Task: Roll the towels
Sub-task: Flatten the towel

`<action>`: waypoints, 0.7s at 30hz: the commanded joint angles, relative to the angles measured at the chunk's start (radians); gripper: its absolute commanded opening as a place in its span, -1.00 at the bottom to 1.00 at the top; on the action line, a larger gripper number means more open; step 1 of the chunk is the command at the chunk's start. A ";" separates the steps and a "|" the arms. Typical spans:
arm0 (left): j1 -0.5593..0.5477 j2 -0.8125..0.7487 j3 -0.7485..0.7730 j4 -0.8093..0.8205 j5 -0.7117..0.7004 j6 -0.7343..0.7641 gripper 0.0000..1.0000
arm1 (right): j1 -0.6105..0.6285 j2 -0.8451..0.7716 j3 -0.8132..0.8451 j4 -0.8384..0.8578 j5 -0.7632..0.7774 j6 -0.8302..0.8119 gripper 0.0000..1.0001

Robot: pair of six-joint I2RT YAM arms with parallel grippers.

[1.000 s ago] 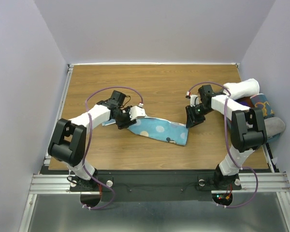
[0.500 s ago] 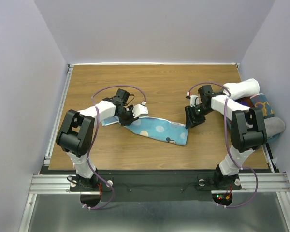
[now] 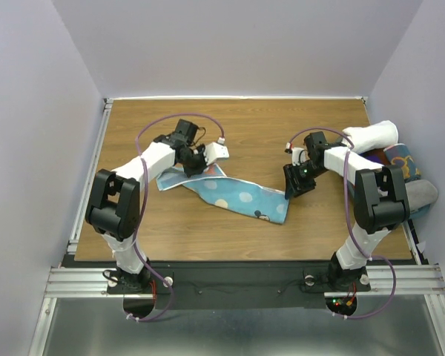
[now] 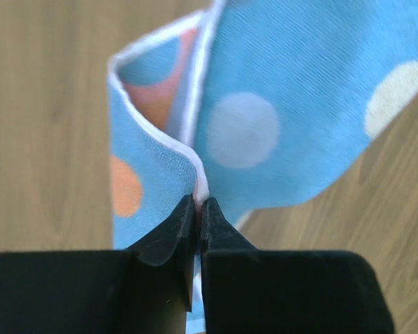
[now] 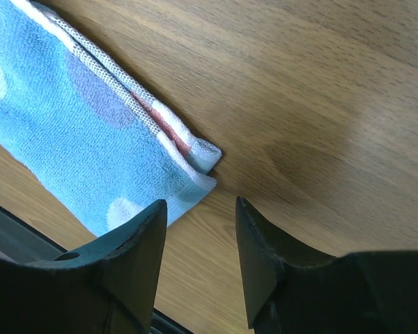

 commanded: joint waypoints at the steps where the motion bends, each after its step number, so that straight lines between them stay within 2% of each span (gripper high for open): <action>1: 0.059 0.012 0.162 0.004 0.039 -0.035 -0.88 | 0.005 -0.018 -0.008 0.003 -0.006 -0.019 0.06; 4: 0.121 0.107 0.302 0.001 0.065 -0.078 -0.80 | 0.004 -0.012 -0.008 0.004 0.004 -0.023 0.09; 5: 0.131 0.169 0.346 -0.075 0.095 -0.057 -0.78 | 0.004 -0.012 -0.006 0.004 0.009 -0.023 0.10; 7: 0.139 0.213 0.442 -0.125 0.095 -0.045 -0.78 | 0.004 -0.006 0.001 0.004 0.009 -0.023 0.10; 9: 0.148 0.228 0.434 -0.047 0.063 -0.080 -0.87 | 0.005 0.005 0.012 0.006 -0.003 -0.019 0.11; 10: 0.157 0.234 0.431 0.020 0.048 -0.112 -0.85 | 0.005 0.019 0.017 0.006 -0.006 -0.017 0.13; 11: 0.162 0.244 0.433 0.056 -0.007 -0.133 -0.72 | 0.004 0.028 0.020 0.006 -0.008 -0.017 0.18; 12: 0.167 0.273 0.448 0.088 -0.042 -0.164 -0.31 | 0.004 0.031 0.026 0.007 -0.009 -0.022 0.20; 15: 0.197 0.348 0.517 0.108 -0.096 -0.215 0.00 | 0.005 0.047 0.037 0.006 -0.023 -0.025 0.22; 17: 0.214 0.380 0.561 0.084 -0.089 -0.226 0.02 | 0.007 0.059 0.052 0.007 -0.054 -0.011 0.22; 21: 0.220 0.371 0.549 0.079 -0.084 -0.232 0.04 | 0.007 0.080 0.081 0.009 -0.088 0.012 0.17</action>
